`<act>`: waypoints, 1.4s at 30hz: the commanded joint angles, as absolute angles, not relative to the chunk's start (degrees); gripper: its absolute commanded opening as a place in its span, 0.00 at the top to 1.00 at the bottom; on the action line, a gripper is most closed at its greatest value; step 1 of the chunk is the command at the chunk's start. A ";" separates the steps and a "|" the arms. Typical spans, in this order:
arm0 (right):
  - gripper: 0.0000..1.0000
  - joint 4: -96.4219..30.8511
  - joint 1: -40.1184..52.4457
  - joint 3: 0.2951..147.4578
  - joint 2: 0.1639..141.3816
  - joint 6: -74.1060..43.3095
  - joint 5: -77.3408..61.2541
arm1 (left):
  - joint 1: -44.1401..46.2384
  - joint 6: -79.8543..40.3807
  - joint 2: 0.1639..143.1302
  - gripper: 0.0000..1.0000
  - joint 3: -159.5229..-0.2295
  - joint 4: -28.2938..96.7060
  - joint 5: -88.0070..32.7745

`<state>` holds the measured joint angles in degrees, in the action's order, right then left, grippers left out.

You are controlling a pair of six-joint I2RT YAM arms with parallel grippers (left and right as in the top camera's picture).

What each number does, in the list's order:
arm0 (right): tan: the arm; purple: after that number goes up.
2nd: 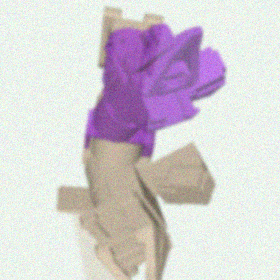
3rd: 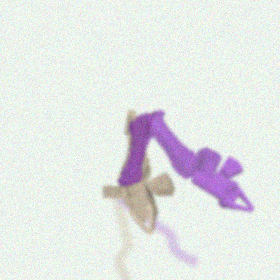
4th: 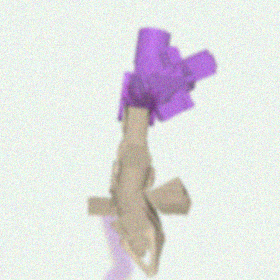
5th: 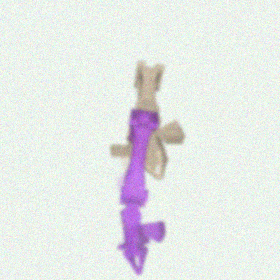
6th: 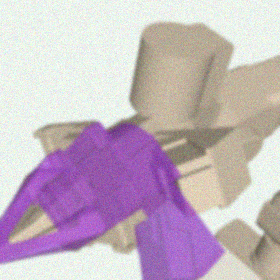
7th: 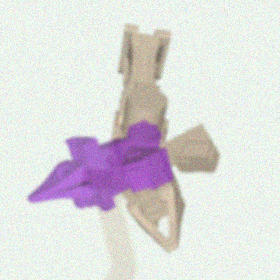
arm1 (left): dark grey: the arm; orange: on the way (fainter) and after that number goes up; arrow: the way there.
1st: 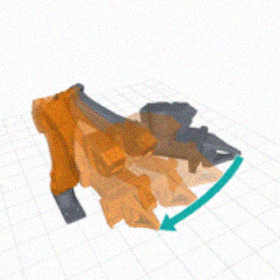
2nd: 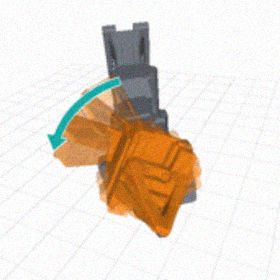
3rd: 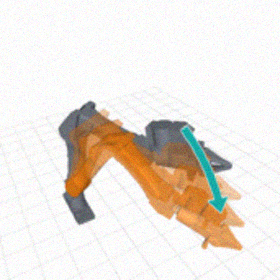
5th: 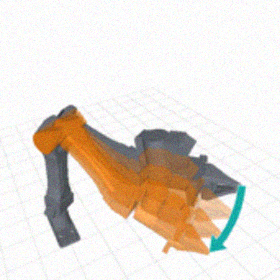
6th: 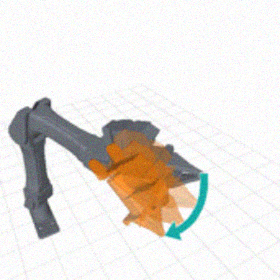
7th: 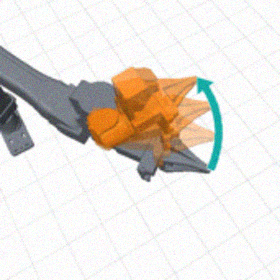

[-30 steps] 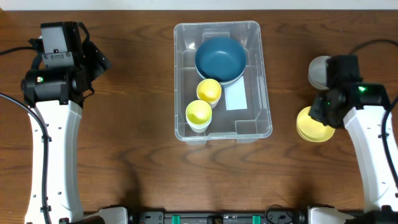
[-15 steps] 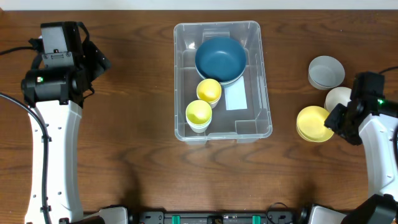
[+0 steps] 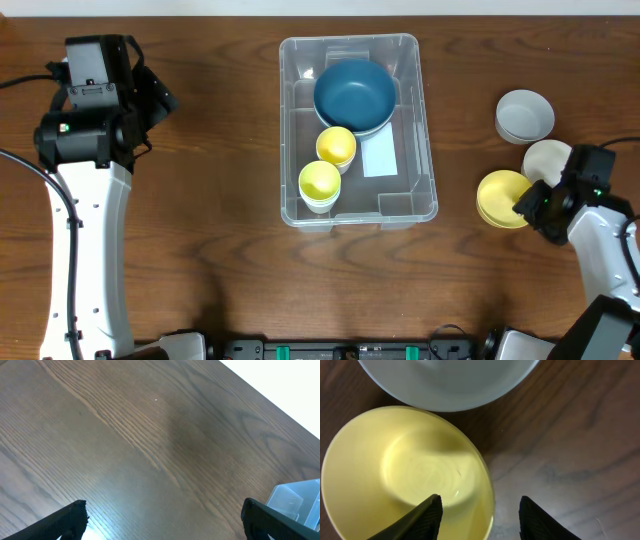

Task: Pack container
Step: 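Move the right gripper to the yellow plate and grasp its rim, then carry the yellow plate and set it in the container's front-right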

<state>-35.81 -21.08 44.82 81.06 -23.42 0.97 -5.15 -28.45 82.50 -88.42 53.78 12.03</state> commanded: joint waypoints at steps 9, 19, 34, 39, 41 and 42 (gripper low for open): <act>0.55 -31.07 -21.76 40.60 81.01 -23.73 -0.08 | -5.23 -28.10 82.41 0.02 -89.27 53.95 12.67; 0.83 -28.88 -21.76 38.48 81.01 -23.77 -0.10 | -5.23 -28.10 82.41 0.02 -89.27 53.95 12.67; 0.99 -30.94 -20.49 42.87 76.29 -19.62 -11.40 | -5.23 -28.10 82.41 0.02 -89.27 53.95 12.69; 0.99 -35.03 -16.08 51.07 68.88 -19.57 -11.38 | -5.23 -28.10 82.41 0.02 -89.27 53.95 12.69; 0.99 -37.65 -13.45 55.90 66.70 -19.59 -11.38 | -5.23 -28.10 82.41 0.02 -89.27 53.95 12.67; 0.99 -38.57 -12.32 57.69 66.15 -19.59 -11.35 | -5.23 -28.10 82.41 0.02 -89.27 53.95 12.67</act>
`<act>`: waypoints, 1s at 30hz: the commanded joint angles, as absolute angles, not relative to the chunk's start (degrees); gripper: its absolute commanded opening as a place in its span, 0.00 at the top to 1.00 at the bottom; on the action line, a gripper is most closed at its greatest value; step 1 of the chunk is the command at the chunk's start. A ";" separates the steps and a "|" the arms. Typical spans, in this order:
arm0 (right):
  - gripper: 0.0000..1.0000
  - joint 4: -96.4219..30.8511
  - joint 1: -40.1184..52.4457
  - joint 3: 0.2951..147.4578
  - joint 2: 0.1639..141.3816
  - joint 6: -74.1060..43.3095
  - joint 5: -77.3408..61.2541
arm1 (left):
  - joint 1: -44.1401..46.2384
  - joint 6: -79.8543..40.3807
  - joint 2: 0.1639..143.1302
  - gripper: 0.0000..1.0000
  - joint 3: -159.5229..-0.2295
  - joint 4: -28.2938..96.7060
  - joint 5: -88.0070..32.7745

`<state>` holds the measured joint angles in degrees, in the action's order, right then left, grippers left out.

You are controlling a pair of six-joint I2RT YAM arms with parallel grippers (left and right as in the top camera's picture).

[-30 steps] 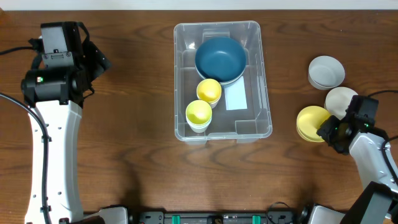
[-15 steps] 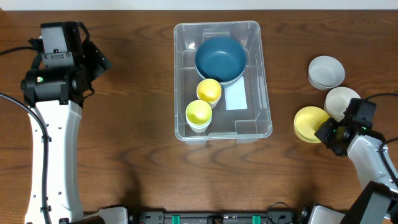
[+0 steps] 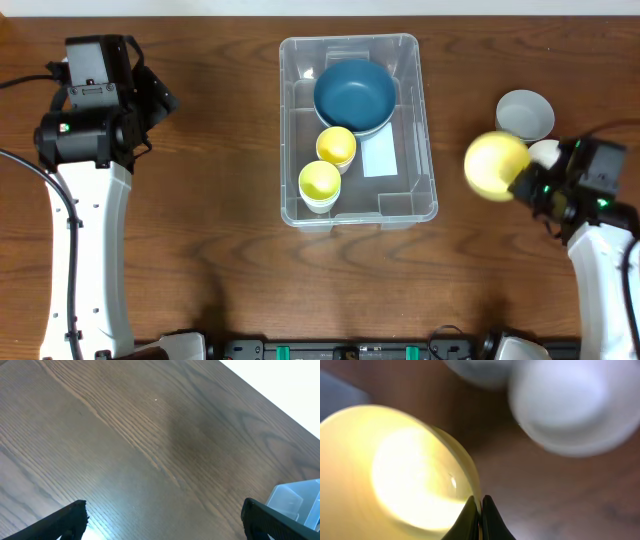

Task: Pack container
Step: 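Carry the yellow plate and set it in the container's front-right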

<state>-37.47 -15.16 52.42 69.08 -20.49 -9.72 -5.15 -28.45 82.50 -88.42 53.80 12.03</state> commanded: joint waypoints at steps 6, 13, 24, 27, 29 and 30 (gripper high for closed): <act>0.99 -43.42 0.34 68.07 66.11 -19.18 -8.03 | -5.23 -28.10 82.41 0.02 -89.27 53.95 12.69; 0.99 -44.27 17.52 68.69 71.00 -19.20 2.33 | -5.23 -28.10 82.41 0.02 -89.27 53.95 12.69; 0.98 -46.24 26.30 68.69 85.06 -19.27 8.38 | -5.23 -28.10 82.41 0.02 -89.27 53.95 12.69; 0.98 -47.64 26.33 68.69 87.44 -19.25 8.29 | -5.23 -28.10 82.41 0.02 -89.27 53.95 12.67; 0.96 -48.21 26.33 68.66 88.42 -19.22 7.73 | -5.23 -28.10 82.41 0.02 -89.27 53.95 12.67; 0.94 -48.31 26.33 68.69 88.79 -19.22 7.40 | -5.23 -28.10 82.41 0.02 -89.27 53.95 12.69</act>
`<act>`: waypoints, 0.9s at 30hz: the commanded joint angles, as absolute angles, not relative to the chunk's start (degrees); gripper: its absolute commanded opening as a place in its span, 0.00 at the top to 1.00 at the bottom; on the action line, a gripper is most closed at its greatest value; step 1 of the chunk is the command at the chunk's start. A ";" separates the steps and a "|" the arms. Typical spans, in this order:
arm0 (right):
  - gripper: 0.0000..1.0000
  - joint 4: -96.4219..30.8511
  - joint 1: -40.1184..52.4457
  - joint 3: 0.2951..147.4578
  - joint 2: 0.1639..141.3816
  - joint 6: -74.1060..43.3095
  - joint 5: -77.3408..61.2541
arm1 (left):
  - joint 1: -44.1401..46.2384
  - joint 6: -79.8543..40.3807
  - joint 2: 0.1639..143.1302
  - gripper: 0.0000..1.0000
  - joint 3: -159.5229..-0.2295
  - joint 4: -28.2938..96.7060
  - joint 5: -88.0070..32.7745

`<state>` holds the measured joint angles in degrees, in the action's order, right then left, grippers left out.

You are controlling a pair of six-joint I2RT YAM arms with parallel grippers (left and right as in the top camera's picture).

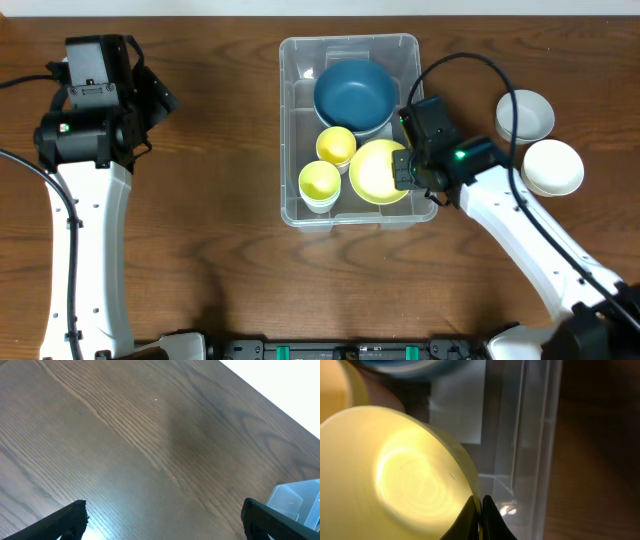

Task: Pack container
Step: 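Carry the yellow plate and set it in the container's front-right, then return the right gripper to the plates and grasp the white plate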

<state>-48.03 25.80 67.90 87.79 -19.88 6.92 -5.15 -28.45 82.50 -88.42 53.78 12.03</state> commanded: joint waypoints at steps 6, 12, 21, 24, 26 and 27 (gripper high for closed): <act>0.72 -47.66 26.30 68.69 89.14 -19.14 6.37 | -5.23 -28.10 82.41 0.02 -89.27 53.95 12.69; 0.67 -46.26 26.20 69.78 87.92 -16.21 4.03 | -5.23 -28.10 82.41 0.02 -89.27 53.95 12.69; 0.63 -54.37 20.51 74.96 78.04 -21.91 11.53 | -5.23 -28.10 82.41 0.02 -89.27 53.95 12.67; 0.61 -57.69 12.97 74.96 73.69 -23.35 13.45 | -5.23 -28.10 82.41 0.02 -89.27 53.95 12.67; 0.61 -59.33 7.49 74.94 72.01 -23.33 13.45 | -5.23 -28.10 82.41 0.02 -89.27 53.95 12.67; 0.61 -60.12 4.14 74.94 71.37 -23.33 13.45 | -5.23 -28.10 82.41 0.02 -89.27 53.95 12.67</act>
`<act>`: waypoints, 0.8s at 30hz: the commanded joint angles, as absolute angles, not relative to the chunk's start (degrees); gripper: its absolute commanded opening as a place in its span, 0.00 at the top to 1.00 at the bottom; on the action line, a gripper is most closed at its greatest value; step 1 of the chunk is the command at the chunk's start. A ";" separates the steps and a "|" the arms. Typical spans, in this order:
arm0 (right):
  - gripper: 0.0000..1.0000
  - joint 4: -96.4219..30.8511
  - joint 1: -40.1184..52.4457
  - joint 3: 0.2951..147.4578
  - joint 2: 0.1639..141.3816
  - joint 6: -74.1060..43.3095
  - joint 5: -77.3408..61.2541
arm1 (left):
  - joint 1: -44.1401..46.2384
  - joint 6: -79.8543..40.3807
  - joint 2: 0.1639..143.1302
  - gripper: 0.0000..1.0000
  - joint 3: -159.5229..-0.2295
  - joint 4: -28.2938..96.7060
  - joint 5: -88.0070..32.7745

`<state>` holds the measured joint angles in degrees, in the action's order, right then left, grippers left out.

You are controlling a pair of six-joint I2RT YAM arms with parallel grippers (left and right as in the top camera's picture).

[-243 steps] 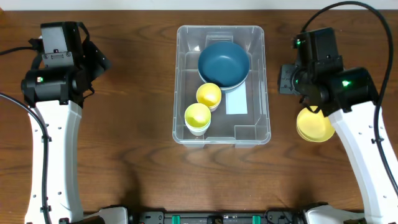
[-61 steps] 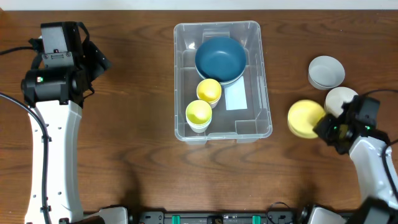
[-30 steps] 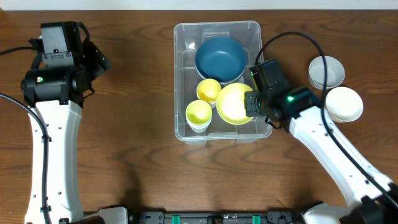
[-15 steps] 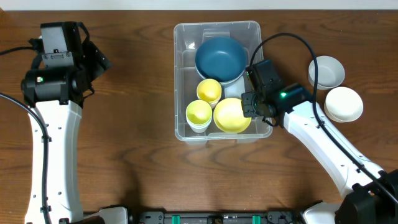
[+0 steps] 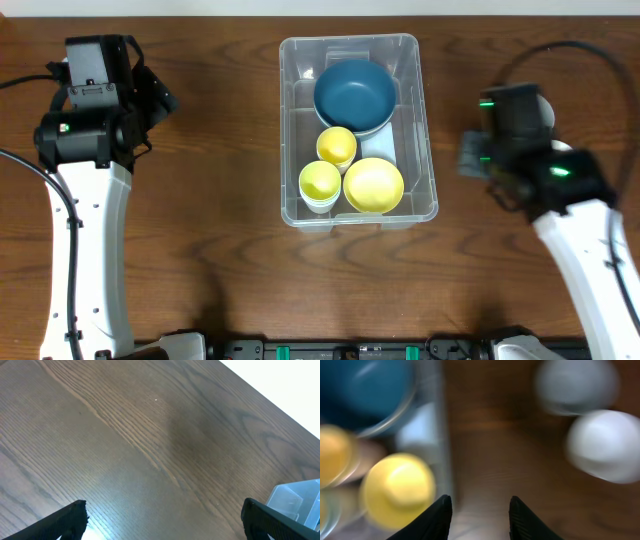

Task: Pack container
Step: 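Return the right gripper to the plates and grasp the white plate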

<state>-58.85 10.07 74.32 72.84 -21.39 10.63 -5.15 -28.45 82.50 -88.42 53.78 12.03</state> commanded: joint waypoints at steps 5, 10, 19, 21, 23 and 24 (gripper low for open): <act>0.60 -60.75 -10.81 74.54 71.16 -23.35 12.40 | -5.23 -28.10 82.41 0.02 -89.27 53.98 12.67; 0.56 -55.70 -23.11 70.57 71.35 -23.97 5.43 | -5.23 -28.10 82.41 0.02 -89.27 53.95 12.67; 0.37 -41.45 -35.62 56.90 74.15 -24.40 -3.53 | -5.23 -28.10 82.41 0.02 -89.27 53.95 12.69; 0.37 -37.26 -36.84 53.63 76.12 -24.38 -5.63 | -5.23 -28.10 82.41 0.02 -89.27 53.95 12.69; 0.37 -33.23 -37.50 51.05 78.50 -24.34 -6.94 | -5.23 -28.10 82.41 0.02 -89.27 53.95 12.69; 0.36 -31.18 -37.65 49.95 79.94 -24.08 -7.73 | -5.23 -28.10 82.41 0.02 -89.27 53.95 12.69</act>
<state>-33.54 -36.80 52.60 77.23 -23.75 -3.16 -5.15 -28.45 82.50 -88.42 53.78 12.03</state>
